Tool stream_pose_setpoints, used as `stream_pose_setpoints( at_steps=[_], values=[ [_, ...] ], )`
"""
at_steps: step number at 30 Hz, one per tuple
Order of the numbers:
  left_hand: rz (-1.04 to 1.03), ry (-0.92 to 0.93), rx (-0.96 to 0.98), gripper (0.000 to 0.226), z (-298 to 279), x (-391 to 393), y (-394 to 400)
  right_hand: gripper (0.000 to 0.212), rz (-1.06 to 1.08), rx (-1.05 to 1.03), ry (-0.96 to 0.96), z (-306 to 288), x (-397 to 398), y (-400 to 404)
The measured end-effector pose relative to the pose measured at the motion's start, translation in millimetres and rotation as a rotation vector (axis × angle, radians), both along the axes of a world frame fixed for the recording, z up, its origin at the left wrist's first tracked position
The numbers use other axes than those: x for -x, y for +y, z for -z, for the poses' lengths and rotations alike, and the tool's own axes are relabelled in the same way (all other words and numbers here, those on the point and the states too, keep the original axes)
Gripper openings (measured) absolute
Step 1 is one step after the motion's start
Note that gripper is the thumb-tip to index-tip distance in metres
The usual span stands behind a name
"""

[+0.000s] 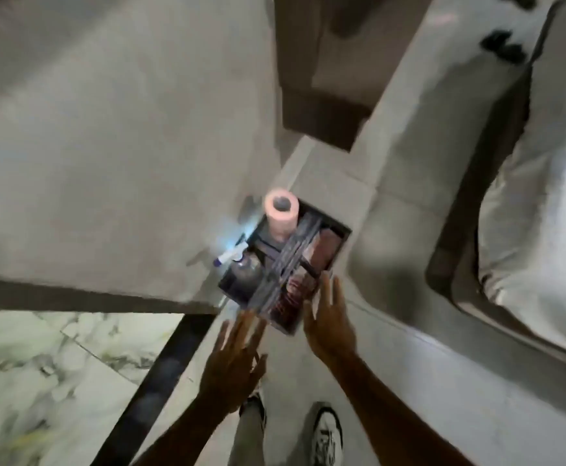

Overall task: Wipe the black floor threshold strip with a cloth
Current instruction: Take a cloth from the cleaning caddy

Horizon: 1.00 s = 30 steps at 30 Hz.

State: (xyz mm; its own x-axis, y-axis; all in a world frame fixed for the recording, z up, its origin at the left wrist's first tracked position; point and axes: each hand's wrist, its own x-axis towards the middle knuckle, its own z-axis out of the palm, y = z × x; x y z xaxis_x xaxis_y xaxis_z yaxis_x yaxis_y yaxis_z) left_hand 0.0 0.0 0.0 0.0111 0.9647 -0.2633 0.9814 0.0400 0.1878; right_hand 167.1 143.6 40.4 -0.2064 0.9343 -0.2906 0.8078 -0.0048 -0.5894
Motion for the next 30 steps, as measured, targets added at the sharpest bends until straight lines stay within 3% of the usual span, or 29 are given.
stream_pose_setpoints(
  at_steps=[3,8,11,19,23,27,30],
  values=[
    [-0.037,0.064,0.034,0.070,79,38,-8,0.076,-0.082,0.226,0.018,92,40,-5],
    [0.106,0.042,0.030,0.075,165,80,28,0.064,0.163,0.341,0.042,212,91,16],
    [0.125,0.032,0.059,0.077,199,97,50,0.090,0.144,0.384,-0.107,252,99,28],
    [0.086,0.060,-0.069,0.081,241,98,45,0.112,0.060,0.360,-0.323,288,109,30],
    [0.081,0.078,-0.080,0.082,245,95,45,0.106,0.084,0.293,-0.358,283,109,34],
    [0.028,0.044,-0.034,0.082,235,90,49,0.084,0.101,0.297,-0.296,260,103,38],
    [-0.012,-0.016,0.052,0.083,212,81,51,0.088,0.164,0.301,-0.221,223,97,36]
  ],
)
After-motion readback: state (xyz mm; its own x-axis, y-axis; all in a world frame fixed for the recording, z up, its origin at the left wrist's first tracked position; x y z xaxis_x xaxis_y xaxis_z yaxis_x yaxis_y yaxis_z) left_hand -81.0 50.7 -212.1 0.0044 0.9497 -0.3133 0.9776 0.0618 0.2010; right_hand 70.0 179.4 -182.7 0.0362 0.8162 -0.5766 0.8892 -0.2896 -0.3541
